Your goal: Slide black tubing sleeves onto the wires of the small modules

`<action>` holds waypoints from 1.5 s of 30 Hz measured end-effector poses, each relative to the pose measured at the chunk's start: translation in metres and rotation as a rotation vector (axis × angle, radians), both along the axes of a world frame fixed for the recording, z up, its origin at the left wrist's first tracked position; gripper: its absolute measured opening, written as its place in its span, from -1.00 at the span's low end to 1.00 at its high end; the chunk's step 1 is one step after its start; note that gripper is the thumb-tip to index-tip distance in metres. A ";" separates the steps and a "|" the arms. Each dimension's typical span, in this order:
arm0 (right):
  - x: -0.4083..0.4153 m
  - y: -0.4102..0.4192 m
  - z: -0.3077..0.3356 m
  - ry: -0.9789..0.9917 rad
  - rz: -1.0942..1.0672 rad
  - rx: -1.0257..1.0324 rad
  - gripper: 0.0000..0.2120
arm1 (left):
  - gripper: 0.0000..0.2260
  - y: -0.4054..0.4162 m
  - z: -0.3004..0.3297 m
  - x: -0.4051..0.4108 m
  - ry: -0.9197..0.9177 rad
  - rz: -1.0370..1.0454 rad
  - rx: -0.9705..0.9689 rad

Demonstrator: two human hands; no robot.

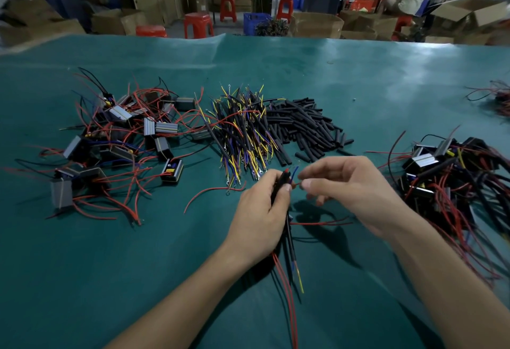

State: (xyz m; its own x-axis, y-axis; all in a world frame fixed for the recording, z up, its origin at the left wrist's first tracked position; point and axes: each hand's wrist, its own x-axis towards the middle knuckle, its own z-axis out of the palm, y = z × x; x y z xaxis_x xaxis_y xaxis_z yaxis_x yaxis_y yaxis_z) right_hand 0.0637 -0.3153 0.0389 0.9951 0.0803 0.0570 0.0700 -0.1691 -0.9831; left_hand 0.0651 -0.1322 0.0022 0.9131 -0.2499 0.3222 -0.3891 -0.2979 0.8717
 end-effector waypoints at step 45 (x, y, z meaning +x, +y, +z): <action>0.000 0.007 -0.003 -0.021 -0.132 0.186 -0.84 | -0.89 -0.001 0.002 0.000 0.025 0.023 -0.072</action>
State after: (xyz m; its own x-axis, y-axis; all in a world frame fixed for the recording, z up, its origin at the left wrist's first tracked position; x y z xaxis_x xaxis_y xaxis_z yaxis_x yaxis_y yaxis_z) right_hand 0.0641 -0.3083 0.0357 0.9948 -0.0641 0.0794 0.0799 0.0060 -0.9968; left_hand 0.0649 -0.1334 0.0046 0.9264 -0.2059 0.3154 -0.3606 -0.2424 0.9007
